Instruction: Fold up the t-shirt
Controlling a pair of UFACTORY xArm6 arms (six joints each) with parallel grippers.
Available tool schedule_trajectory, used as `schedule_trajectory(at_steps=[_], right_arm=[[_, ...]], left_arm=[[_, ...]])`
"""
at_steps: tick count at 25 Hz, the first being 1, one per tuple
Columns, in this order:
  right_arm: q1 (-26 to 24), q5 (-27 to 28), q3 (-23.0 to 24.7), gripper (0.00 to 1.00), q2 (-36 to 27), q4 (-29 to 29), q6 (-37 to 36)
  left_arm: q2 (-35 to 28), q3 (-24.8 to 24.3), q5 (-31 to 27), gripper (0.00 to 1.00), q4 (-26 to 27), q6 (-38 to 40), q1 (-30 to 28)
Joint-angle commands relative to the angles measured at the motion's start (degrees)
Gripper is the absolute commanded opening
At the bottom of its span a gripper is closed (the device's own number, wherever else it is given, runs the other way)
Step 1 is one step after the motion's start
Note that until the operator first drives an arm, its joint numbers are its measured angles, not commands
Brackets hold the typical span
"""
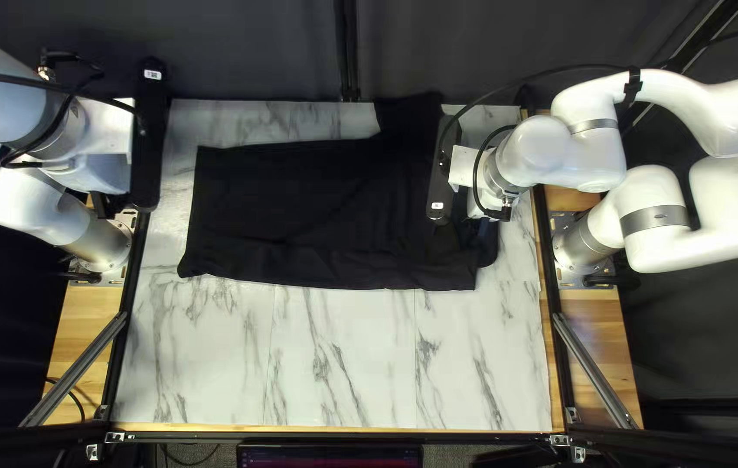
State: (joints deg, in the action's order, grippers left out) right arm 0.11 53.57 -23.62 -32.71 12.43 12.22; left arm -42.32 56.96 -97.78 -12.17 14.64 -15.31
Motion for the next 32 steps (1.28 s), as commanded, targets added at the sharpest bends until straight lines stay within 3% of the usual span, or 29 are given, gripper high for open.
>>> schedule_trajectory(at_steps=[1, 3, 5, 9, 21, 26, 28, 32], right_arm=[[-0.08, -13.52, -8.03, 1.00, 21.12, 7.24, 0.21], [0.93, -15.91, -10.60, 1.00, 27.05, 9.10, -0.09], [1.26, -17.54, -10.72, 1.00, 29.01, 9.40, -1.87], [2.88, -20.25, -7.74, 1.00, 27.05, 5.21, -10.65], [3.11, -19.13, -6.09, 1.00, 25.32, 6.02, -10.28], [3.79, -14.32, -6.67, 1.00, 22.31, 0.44, -13.79], [4.98, -11.38, -7.97, 1.00, 23.42, -2.18, -14.03], [5.79, -10.71, -9.24, 1.00, 26.78, -3.37, -13.92]], left_arm=[[0.00, 0.00, 0.00, 1.00, 0.00, 0.00, 0.00], [0.00, 0.00, 0.00, 1.00, 0.00, 0.00, 0.00], [0.00, 0.00, 0.00, 1.00, 0.00, 0.00, 0.00], [0.00, 0.00, 0.00, 1.00, 0.00, 0.00, 0.00], [0.00, 0.00, 0.00, 1.00, 0.00, 0.00, 0.00], [0.00, 0.00, 0.00, 1.00, 0.00, 0.00, 0.00], [0.00, 0.00, 0.00, 1.00, 0.00, 0.00, 0.00], [0.00, 0.00, 0.00, 1.00, 0.00, 0.00, 0.00]])
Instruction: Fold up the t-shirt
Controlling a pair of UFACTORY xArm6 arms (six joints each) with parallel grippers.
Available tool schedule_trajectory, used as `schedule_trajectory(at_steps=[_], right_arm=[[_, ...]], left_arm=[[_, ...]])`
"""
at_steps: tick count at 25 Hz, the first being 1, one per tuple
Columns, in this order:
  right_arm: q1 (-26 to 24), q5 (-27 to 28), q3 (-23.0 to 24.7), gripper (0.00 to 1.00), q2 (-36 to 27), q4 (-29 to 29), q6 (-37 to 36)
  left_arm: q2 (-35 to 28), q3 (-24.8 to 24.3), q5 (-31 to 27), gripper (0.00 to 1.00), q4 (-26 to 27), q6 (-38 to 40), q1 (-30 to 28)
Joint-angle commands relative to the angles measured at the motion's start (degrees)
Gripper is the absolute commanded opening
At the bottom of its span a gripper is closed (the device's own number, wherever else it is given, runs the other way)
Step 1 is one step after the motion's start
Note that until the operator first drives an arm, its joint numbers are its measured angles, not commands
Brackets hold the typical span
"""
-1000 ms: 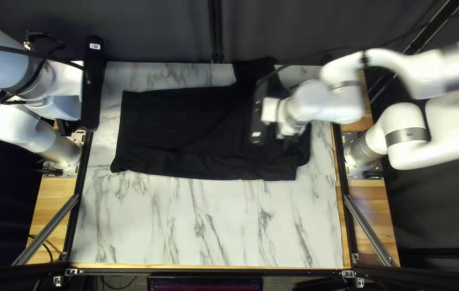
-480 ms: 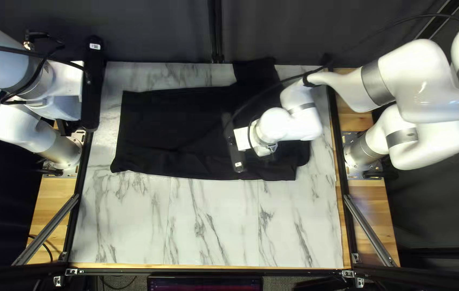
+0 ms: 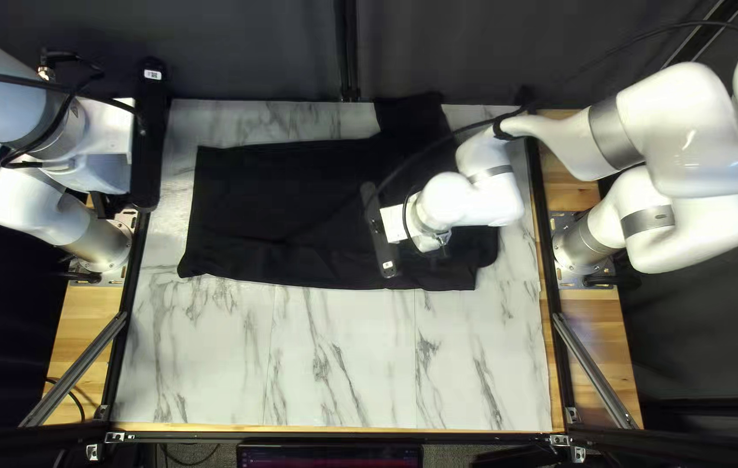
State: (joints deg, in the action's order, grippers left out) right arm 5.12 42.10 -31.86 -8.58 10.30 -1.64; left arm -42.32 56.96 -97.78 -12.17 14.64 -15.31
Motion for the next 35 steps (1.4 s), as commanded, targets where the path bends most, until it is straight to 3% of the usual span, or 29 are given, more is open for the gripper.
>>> schedule_trajectory(at_steps=[1, 8, 9, 11, 12, 13, 19, 22, 30, 35], right_arm=[[0.88, 0.03, -0.70, 1.00, 3.29, -0.92, 0.16], [2.18, -4.25, -0.18, 1.00, 6.92, 3.42, 2.99], [2.13, -4.40, -0.21, 0.95, 7.07, 3.61, 3.03], [1.80, -5.23, 0.09, 0.59, 7.53, 4.10, 3.06], [1.56, -5.93, 0.34, 0.19, 7.95, 4.26, 3.08], [1.34, -6.54, 0.47, 0.02, 8.41, 4.30, 3.04], [0.50, -8.08, 0.09, 0.00, 10.17, 3.96, 2.28], [0.62, -5.65, 0.29, 0.00, 7.50, 3.93, 2.13], [2.68, 9.06, -1.97, 0.00, -3.68, 5.73, 3.11], [3.76, 15.18, -3.40, 0.00, -7.27, 6.89, 3.90]], left_arm=[[0.00, 0.00, 0.00, 1.00, 0.00, 0.00, 0.00], [0.00, 0.00, 0.00, 1.00, 0.00, 0.00, 0.00], [0.00, 0.00, 0.00, 1.00, 0.00, 0.00, 0.00], [0.00, 0.00, 0.00, 1.00, 0.00, 0.00, 0.00], [0.00, 0.00, 0.00, 1.00, 0.00, 0.00, 0.00], [0.00, 0.00, 0.00, 1.00, 0.00, 0.00, 0.00], [0.00, 0.00, 0.00, 1.00, 0.00, 0.00, 0.00], [0.00, 0.00, 0.00, 1.00, 0.00, 0.00, 0.00], [0.00, 0.00, 0.00, 1.00, 0.00, 0.00, 0.00], [0.00, 0.00, 0.00, 1.00, 0.00, 0.00, 0.00]])
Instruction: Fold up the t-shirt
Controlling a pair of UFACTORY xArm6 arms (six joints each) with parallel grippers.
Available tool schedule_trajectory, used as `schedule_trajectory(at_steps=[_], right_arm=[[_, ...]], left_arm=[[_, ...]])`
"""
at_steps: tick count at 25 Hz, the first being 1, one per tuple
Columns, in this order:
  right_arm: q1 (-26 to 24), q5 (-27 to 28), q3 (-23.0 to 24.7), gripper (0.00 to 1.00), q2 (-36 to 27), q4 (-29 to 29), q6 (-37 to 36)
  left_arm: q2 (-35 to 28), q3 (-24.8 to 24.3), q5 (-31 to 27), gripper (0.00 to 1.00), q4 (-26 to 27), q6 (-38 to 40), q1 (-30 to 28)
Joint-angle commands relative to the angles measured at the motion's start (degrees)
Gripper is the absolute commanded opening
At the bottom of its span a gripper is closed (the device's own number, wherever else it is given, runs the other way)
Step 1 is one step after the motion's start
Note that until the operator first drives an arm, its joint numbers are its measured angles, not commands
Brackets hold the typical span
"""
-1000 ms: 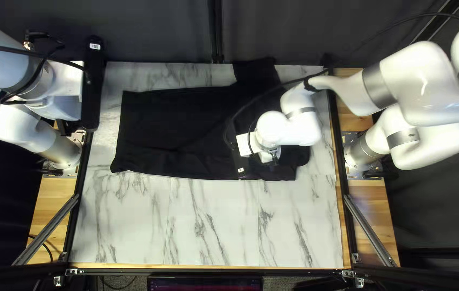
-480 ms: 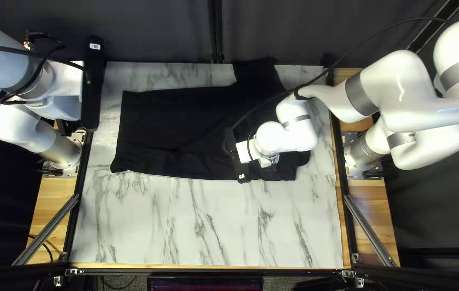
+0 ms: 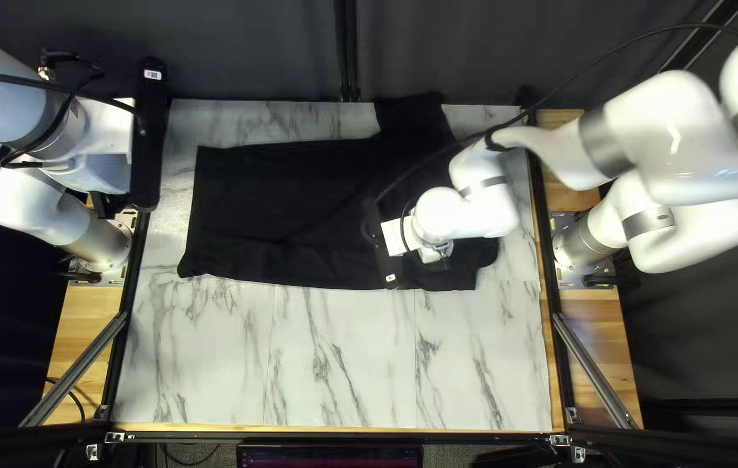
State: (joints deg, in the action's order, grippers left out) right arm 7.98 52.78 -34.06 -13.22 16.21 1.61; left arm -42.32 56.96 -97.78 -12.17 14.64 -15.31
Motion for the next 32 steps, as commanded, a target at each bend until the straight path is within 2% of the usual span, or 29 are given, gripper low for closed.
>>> schedule_trajectory(at_steps=[1, 8, 14, 15, 16, 19, 26, 32], right_arm=[[1.18, 5.50, -1.58, 0.00, -2.98, 1.18, 0.88], [1.96, 10.08, -3.78, 0.00, -3.86, 1.98, 1.56], [-2.94, 6.89, -4.85, 0.00, -0.28, 2.04, -2.54], [-3.99, 5.83, -5.24, 0.64, 0.76, 1.91, -3.61], [-4.57, 5.25, -5.50, 1.00, 1.47, 1.55, -4.38], [-4.47, 5.51, -4.84, 1.00, 0.62, 0.55, -4.75], [-0.15, 12.17, 1.45, 1.00, -6.29, -1.38, 6.66], [1.23, 10.93, 4.57, 1.00, -6.41, -4.68, 14.18]], left_arm=[[0.00, 0.00, 0.00, 1.00, 0.00, 0.00, 0.00], [0.00, 0.00, 0.00, 1.00, 0.00, 0.00, 0.00], [0.00, 0.00, 0.00, 1.00, 0.00, 0.00, 0.00], [0.00, 0.00, 0.00, 1.00, 0.00, 0.00, 0.00], [0.00, 0.00, 0.00, 1.00, 0.00, 0.00, 0.00], [0.00, 0.00, 0.00, 1.00, 0.00, 0.00, 0.00], [0.00, 0.00, 0.00, 1.00, 0.00, 0.00, 0.00], [0.00, 0.00, 0.00, 1.00, 0.00, 0.00, 0.00]])
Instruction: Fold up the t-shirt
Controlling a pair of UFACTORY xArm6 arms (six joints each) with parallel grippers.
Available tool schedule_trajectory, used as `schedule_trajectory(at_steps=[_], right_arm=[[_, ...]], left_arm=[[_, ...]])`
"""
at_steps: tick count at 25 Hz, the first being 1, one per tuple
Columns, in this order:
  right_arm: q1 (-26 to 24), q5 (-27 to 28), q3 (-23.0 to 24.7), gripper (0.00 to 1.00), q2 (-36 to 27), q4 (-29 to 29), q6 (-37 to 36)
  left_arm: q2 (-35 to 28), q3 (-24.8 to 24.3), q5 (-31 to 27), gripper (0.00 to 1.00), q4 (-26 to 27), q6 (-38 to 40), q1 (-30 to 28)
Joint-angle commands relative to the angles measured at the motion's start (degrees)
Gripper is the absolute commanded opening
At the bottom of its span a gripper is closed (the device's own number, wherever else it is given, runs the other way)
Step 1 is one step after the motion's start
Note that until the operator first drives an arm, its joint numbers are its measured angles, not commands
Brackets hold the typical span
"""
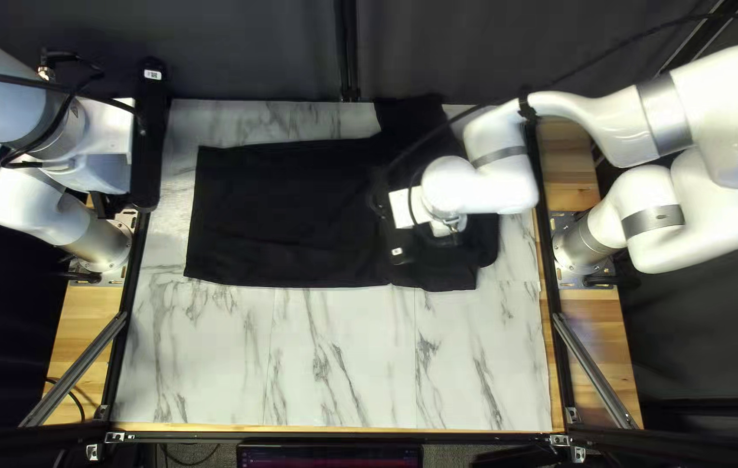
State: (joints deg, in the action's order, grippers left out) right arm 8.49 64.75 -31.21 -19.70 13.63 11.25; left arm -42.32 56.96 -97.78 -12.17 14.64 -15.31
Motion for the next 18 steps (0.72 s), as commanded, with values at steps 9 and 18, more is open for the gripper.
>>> schedule_trajectory(at_steps=[9, 18], right_arm=[[4.72, -5.09, 5.61, 1.00, 3.07, -2.22, 15.84], [2.06, -11.00, 10.09, 1.00, 3.34, -0.26, 13.83]], left_arm=[[0.00, 0.00, 0.00, 1.00, 0.00, 0.00, 0.00], [0.00, 0.00, 0.00, 1.00, 0.00, 0.00, 0.00]])
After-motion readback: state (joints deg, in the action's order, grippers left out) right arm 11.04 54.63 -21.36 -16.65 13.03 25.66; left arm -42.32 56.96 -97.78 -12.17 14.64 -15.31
